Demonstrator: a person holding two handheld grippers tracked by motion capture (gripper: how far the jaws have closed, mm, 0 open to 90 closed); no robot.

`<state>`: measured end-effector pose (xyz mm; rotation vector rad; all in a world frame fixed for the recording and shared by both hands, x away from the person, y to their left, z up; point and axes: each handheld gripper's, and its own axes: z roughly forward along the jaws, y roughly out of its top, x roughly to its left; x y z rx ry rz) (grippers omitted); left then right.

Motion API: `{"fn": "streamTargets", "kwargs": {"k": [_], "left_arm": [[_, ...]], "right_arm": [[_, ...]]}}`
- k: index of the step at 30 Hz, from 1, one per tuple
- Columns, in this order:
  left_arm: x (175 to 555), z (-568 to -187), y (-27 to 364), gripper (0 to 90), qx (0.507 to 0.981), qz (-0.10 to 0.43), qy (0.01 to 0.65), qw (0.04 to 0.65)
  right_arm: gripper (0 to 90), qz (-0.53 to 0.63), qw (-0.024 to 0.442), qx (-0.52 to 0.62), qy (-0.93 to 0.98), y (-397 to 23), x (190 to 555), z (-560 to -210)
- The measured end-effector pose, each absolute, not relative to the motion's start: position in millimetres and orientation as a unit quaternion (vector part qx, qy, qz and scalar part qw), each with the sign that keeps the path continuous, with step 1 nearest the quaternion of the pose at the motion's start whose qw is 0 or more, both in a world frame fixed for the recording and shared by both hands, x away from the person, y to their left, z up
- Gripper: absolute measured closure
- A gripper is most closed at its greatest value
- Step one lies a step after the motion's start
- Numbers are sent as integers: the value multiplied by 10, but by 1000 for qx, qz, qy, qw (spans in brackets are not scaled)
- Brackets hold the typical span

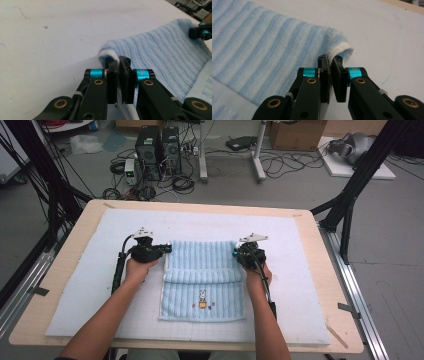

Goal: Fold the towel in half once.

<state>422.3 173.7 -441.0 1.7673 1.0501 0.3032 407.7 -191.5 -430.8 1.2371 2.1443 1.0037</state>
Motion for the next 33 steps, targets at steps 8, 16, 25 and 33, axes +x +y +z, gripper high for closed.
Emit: {"fn": "streamTargets", "kwargs": {"k": [8,16,25,33], "left_arm": [[4303,-4451,1770,549,718,116,469,502],[4110,-4320,1886,502,731,92,432,521],[3874,-4404,1742,456,760,60,404,506],[3739,-4454,1624,578,803,62,371,461]], "right_arm": [[744,364,225,462,776,-1921,4149,-4382],[551,409,186,441,777,-2062,3992,-4266],[577,409,145,416,799,-2158,3820,-4206],[612,385,111,421,814,-2214,3739,-4401]]}}
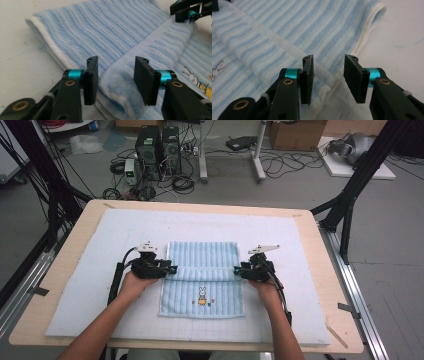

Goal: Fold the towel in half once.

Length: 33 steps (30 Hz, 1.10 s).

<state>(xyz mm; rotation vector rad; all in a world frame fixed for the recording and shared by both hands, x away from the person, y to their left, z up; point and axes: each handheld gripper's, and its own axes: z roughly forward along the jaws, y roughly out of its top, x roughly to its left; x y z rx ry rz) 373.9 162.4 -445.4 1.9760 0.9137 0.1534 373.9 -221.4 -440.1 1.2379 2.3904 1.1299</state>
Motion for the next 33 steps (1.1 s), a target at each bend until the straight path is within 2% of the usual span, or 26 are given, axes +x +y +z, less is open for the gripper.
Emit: {"fn": "streamTargets", "kwargs": {"k": [2,5,7,10,22,24,26,28,33], "left_arm": [[3718,-4461,1603,639,811,64,364,453],[3686,-4468,1603,791,812,78,353,458],[3675,-4473,1612,822,812,80,352,459],[3659,-4464,1629,831,808,84,353,464],[3547,-4401,1704,835,780,85,353,510],[3527,-4401,1698,835,781,90,350,509],[3520,-4407,1705,836,781,88,350,510],[3512,-4410,1705,836,778,88,352,512],[3483,-4399,1717,835,775,87,353,516]], "right_arm": [[653,386,106,423,813,-2230,3708,-4433],[711,390,109,417,814,-2251,3673,-4447],[755,388,111,415,815,-2241,3656,-4440],[782,381,125,405,822,-2211,3634,-4417],[801,379,154,398,821,-2201,3482,-4350],[754,386,154,401,817,-2226,3446,-4352],[621,396,150,407,810,-2249,3430,-4359],[624,409,136,408,805,-2261,3421,-4368],[794,392,126,395,821,-2222,3407,-4426]]}}
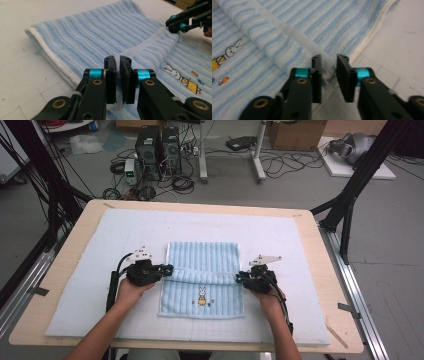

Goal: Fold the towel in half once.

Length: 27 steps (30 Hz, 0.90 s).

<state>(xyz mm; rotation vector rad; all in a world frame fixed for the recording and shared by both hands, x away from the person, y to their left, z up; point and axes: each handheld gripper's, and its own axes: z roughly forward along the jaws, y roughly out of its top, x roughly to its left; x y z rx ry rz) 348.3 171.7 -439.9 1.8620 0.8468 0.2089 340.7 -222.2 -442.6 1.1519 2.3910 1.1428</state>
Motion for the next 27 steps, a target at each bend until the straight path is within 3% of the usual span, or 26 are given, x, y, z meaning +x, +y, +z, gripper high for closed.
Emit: {"fn": "streamTargets", "kwargs": {"k": [13,27], "left_arm": [[3290,-4367,1786,831,757,74,358,542],[2803,-4392,1861,869,762,89,345,541]], "right_arm": [[832,434,139,380,805,-2337,3128,-4298],[832,440,153,381,799,-2300,2636,-4282]]}}
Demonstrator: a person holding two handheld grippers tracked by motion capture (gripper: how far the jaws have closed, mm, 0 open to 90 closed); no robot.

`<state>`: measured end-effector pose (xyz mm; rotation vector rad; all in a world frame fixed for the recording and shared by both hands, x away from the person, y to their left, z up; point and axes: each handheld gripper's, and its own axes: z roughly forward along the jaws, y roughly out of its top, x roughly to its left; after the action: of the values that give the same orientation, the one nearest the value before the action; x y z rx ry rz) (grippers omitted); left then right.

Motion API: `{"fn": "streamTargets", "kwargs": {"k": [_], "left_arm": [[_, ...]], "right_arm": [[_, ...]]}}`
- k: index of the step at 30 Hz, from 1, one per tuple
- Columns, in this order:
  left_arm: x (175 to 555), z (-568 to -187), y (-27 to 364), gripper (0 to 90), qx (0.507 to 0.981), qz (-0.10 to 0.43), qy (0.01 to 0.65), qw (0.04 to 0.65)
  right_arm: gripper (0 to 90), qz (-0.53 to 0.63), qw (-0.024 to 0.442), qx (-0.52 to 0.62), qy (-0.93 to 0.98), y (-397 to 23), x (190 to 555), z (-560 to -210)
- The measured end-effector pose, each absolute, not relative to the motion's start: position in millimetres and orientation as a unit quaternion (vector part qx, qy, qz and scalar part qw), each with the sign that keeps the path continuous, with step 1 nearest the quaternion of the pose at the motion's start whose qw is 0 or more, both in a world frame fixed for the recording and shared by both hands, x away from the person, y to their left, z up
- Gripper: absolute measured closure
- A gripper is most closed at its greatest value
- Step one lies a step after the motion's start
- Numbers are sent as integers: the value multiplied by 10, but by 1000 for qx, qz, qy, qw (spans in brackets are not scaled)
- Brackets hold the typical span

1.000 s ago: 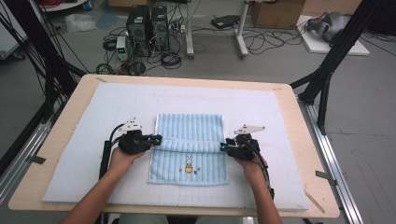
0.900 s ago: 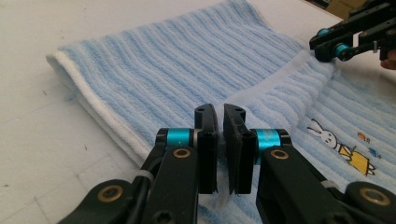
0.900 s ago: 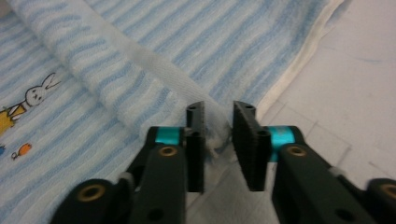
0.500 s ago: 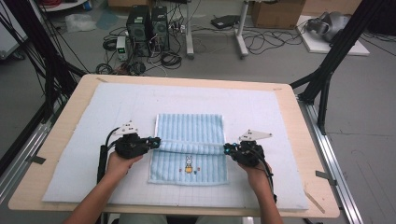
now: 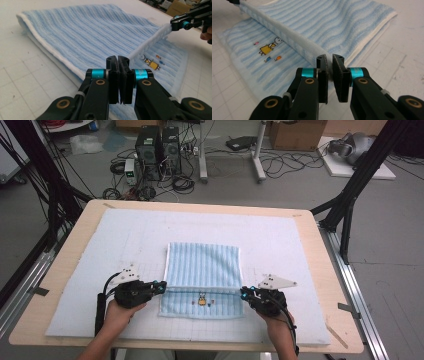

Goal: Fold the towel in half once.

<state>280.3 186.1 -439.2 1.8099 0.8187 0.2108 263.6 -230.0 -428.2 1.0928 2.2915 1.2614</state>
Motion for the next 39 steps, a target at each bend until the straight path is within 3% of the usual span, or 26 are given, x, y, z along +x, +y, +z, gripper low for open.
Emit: {"fn": "streamTargets", "kwargs": {"k": [23,24,25,26,28,39], "left_arm": [[2293,-4397,1872,872,783,60,318,532],[2297,-4411,1871,853,781,55,324,532],[2312,-4417,1870,761,777,49,335,530],[2329,-4415,1865,649,773,47,347,529],[2358,-4397,1872,565,766,52,356,532],[2620,-4344,1905,565,745,77,387,538]], "right_arm": [[809,407,151,370,821,-2289,2172,-4337],[757,401,149,368,826,-2286,2171,-4346],[700,401,147,370,825,-2294,2173,-4347],[685,410,145,375,819,-2315,2181,-4340],[662,438,140,382,801,-2357,2186,-4296],[681,413,133,348,831,-2128,2375,-4396]]}}
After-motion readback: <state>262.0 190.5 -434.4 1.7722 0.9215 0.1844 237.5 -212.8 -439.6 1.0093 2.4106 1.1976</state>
